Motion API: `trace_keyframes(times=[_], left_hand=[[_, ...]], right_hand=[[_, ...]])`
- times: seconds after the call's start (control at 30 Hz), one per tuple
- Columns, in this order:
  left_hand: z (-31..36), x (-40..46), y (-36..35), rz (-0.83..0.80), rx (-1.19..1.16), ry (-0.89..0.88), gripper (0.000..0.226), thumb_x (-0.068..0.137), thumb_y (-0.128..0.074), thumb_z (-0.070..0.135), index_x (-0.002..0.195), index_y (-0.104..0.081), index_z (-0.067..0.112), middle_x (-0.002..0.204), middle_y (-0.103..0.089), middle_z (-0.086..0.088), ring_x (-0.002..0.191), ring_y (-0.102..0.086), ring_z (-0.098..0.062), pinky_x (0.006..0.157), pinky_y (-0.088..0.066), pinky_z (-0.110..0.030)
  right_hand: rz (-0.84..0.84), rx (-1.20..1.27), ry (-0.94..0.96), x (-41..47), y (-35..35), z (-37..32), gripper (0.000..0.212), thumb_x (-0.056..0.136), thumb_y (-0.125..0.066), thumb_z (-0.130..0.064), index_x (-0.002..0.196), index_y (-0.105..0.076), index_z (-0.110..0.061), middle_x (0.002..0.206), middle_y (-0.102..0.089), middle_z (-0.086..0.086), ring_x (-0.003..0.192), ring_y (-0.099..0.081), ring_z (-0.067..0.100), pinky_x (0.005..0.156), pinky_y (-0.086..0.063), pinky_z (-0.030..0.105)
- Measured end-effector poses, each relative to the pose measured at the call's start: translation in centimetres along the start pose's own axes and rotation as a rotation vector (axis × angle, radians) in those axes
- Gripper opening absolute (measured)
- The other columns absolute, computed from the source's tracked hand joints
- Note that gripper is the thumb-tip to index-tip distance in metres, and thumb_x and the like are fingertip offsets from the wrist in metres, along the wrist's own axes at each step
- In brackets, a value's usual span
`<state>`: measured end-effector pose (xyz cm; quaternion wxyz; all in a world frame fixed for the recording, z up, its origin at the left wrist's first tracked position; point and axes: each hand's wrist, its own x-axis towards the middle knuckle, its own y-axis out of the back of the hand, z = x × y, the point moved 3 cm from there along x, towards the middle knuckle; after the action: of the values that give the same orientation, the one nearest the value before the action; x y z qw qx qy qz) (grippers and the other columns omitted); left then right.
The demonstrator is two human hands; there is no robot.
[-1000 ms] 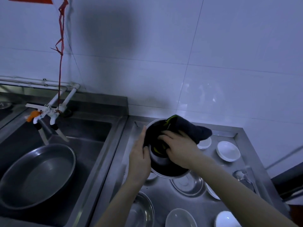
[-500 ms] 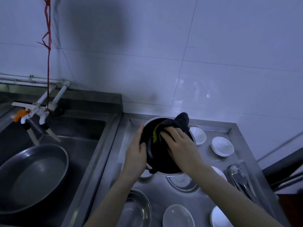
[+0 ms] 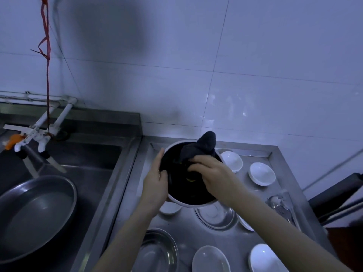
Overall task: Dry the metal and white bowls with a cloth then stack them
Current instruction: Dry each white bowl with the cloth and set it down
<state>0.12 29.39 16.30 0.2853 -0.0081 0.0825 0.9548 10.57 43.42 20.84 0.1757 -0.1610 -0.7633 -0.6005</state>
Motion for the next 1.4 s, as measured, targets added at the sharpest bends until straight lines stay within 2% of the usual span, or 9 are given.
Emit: trace_keyframes(times=[0.1, 0.2, 0.4, 0.6, 0.77, 0.9, 1.07, 1.23, 1.4], left_hand=[[0.0, -0.6, -0.2, -0.078, -0.034, 0.045, 0.07, 0.097, -0.036, 0.01, 0.121, -0.037, 0.076, 0.138, -0.052, 0.013, 0.124, -0.055, -0.02, 0.093, -0.052, -0.061], [-0.3, -0.9, -0.1, -0.1, -0.02, 0.053, 0.067, 0.097, -0.037, 0.008, 0.133, -0.039, 0.064, 0.138, -0.052, 0.012, 0.123, -0.055, -0.02, 0.092, -0.052, -0.061], [-0.5, -0.8, 0.8, -0.137, 0.049, 0.016, 0.065, 0.097, -0.039, 0.01, 0.132, -0.04, 0.064, 0.135, -0.054, 0.019, 0.12, -0.056, -0.005, 0.096, -0.054, -0.041], [-0.1, -0.9, 1.3, -0.051, 0.095, -0.029, 0.069, 0.098, -0.036, 0.005, 0.136, -0.038, 0.062, 0.137, -0.051, 0.023, 0.122, -0.055, -0.007, 0.102, -0.05, -0.048], [0.1, -0.7, 1.4, -0.009, 0.13, -0.094, 0.065, 0.099, -0.036, 0.002, 0.144, -0.037, 0.049, 0.137, -0.05, 0.024, 0.122, -0.05, 0.008, 0.107, -0.044, -0.033], [0.1, -1.5, 0.6, 0.073, 0.099, -0.101, 0.065, 0.098, -0.036, -0.003, 0.144, -0.038, 0.043, 0.125, -0.045, 0.04, 0.112, -0.041, 0.028, 0.108, -0.036, -0.022], [-0.2, -2.3, -0.9, 0.078, 0.032, -0.106, 0.065, 0.098, -0.037, -0.004, 0.147, -0.038, 0.039, 0.126, -0.045, 0.04, 0.114, -0.045, 0.024, 0.099, -0.037, -0.01], [0.5, -2.1, -0.5, 0.2, 0.041, -0.177, 0.064, 0.099, -0.037, -0.004, 0.147, -0.036, 0.037, 0.132, -0.039, 0.041, 0.119, -0.034, 0.03, 0.1, -0.027, 0.004], [0.8, -1.9, -0.7, 0.198, 0.096, -0.231, 0.065, 0.098, -0.036, -0.006, 0.149, -0.034, 0.035, 0.132, -0.037, 0.038, 0.115, -0.033, 0.033, 0.095, -0.025, 0.007]], right_hand=[[0.173, 0.198, -0.287, 0.3, 1.5, 0.7, 0.017, 0.091, -0.05, -0.02, 0.102, -0.061, -0.014, 0.105, -0.05, -0.017, 0.098, -0.057, 0.019, 0.083, -0.04, 0.009], [0.197, 0.011, -0.206, 0.1, 1.7, 2.0, 0.037, 0.079, -0.071, -0.013, 0.115, -0.062, -0.013, 0.126, -0.047, 0.001, 0.11, -0.055, 0.022, 0.093, -0.045, 0.026], [-0.32, -0.159, -0.081, 0.7, 1.1, 2.3, 0.055, 0.076, -0.035, -0.029, 0.122, -0.064, -0.031, 0.144, -0.048, -0.007, 0.137, -0.037, 0.019, 0.115, -0.024, 0.035], [-0.218, -0.338, -0.154, 2.3, 2.0, 3.3, 0.041, 0.079, -0.039, -0.032, 0.105, -0.068, -0.021, 0.09, -0.062, 0.002, 0.088, -0.055, 0.028, 0.08, -0.046, 0.038], [-0.092, -0.226, -0.702, 1.5, 3.3, 4.5, 0.024, 0.094, -0.046, -0.036, 0.102, -0.056, -0.015, 0.105, -0.058, 0.007, 0.098, -0.053, 0.028, 0.071, -0.04, 0.036], [0.059, -0.209, -0.633, 0.3, 2.0, 3.4, 0.043, 0.089, -0.058, -0.038, 0.127, -0.053, -0.02, 0.133, -0.048, 0.004, 0.115, -0.048, 0.031, 0.087, -0.043, 0.044], [-0.224, -0.176, -0.668, 0.1, -0.6, 3.3, 0.099, 0.074, -0.068, -0.057, 0.151, -0.011, -0.032, 0.148, -0.032, -0.004, 0.126, -0.039, 0.029, 0.093, -0.046, 0.044], [0.025, 0.104, -0.978, -1.3, -0.8, 3.5, 0.036, 0.081, -0.059, -0.032, 0.11, -0.041, -0.02, 0.101, -0.061, 0.006, 0.089, -0.06, 0.032, 0.074, -0.051, 0.042], [0.06, 0.43, -1.218, -4.4, -2.5, 0.9, 0.037, 0.077, -0.064, -0.02, 0.1, -0.035, -0.015, 0.095, -0.059, 0.008, 0.093, -0.059, 0.034, 0.075, -0.045, 0.038]])
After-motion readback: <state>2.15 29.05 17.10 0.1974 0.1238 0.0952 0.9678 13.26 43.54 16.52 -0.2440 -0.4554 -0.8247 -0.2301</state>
